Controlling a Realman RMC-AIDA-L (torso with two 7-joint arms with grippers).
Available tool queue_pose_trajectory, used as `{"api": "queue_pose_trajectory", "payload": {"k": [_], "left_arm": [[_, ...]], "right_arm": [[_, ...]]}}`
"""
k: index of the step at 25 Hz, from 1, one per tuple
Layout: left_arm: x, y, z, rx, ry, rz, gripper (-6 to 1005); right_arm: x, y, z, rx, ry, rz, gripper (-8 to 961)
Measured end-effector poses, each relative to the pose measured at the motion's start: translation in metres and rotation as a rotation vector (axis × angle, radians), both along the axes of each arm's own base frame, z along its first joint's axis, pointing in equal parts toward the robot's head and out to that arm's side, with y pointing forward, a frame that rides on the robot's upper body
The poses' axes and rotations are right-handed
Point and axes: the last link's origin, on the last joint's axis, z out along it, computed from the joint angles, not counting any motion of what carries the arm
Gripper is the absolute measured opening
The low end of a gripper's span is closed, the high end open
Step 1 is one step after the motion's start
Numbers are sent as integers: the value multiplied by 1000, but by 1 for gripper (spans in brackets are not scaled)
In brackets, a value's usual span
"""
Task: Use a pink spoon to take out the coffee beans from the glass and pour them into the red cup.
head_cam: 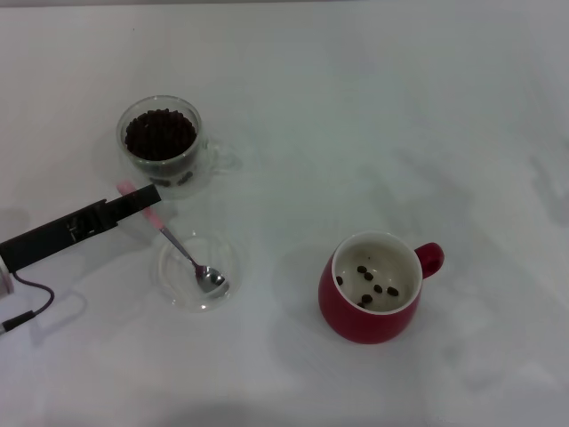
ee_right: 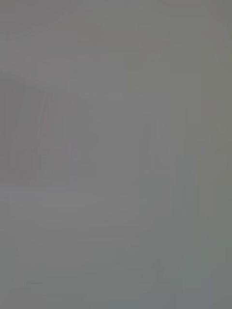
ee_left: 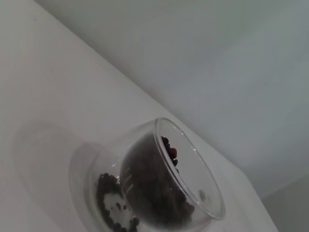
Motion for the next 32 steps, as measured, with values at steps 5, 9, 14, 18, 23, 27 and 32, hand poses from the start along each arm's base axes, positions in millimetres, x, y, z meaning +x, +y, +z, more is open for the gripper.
{"api": "queue_pose_trajectory", "payload": {"k": [5, 9, 14, 18, 23, 27, 32], "left_arm": [[0, 0, 0, 6, 8, -9, 209], [-1, 2, 4, 17, 15, -14, 254], [-7, 6, 15, 82, 29, -12, 400], [-13, 6, 27, 114, 55, -26, 544], [-17, 7, 43, 167, 104, -72, 663], [-16, 3, 64, 305, 159, -180, 703], [-19, 0, 95, 521, 214, -265, 699]], "right_arm": [[-1, -1, 1, 6, -1, 8, 575], [-2, -2, 1, 9, 0, 15, 575], [-2, -3, 2, 14, 3, 22, 575], [-4, -2, 2, 18, 5, 28, 576], [-8, -2, 2, 26, 13, 59, 576], [-12, -4, 3, 34, 22, 87, 576], [-19, -9, 3, 33, 44, 143, 576]]}}
